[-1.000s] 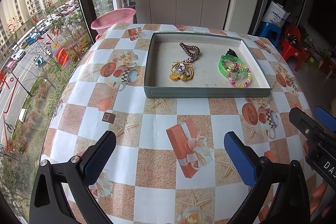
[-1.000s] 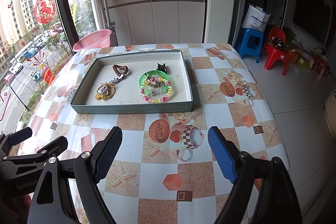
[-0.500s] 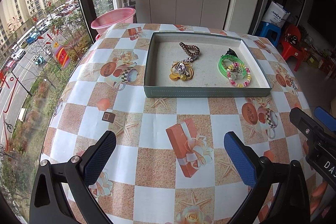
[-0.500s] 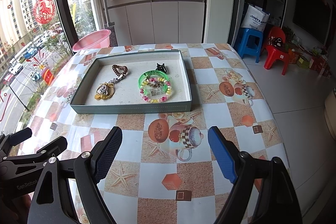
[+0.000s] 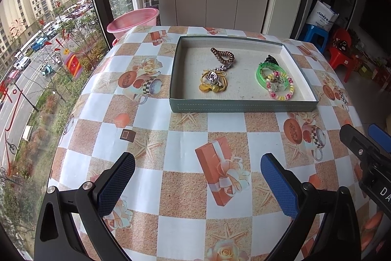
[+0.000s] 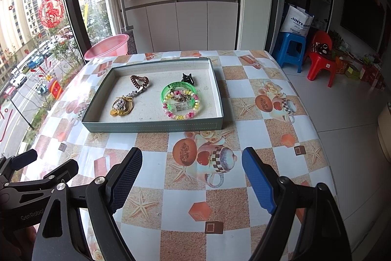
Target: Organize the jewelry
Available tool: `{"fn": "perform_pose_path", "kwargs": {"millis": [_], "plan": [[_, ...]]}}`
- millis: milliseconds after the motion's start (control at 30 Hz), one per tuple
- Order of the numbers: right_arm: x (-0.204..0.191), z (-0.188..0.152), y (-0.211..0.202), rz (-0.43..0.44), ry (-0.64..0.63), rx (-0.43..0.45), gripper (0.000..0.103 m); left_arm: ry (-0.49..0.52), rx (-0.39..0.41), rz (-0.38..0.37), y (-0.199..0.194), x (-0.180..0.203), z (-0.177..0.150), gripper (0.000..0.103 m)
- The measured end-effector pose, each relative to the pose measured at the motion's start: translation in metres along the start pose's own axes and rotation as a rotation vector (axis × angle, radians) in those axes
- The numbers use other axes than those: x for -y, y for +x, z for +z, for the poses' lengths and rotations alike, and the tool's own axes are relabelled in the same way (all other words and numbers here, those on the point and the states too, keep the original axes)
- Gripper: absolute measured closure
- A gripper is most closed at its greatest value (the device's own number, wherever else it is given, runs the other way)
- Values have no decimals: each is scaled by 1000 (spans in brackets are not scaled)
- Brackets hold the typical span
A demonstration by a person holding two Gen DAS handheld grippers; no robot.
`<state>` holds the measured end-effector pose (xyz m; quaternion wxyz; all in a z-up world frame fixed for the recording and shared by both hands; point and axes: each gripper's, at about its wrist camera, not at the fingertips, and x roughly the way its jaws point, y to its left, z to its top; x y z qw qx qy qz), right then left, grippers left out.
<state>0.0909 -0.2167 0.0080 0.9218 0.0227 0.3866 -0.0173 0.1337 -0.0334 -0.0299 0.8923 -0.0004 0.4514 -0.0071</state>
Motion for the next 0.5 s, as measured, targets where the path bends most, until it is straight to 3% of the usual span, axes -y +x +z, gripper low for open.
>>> {"fn": "perform_pose_path", "kwargs": {"millis": [500], "plan": [[-1, -1, -1, -1, 0, -2, 17, 4, -9, -12, 1, 0, 0, 0]]}}
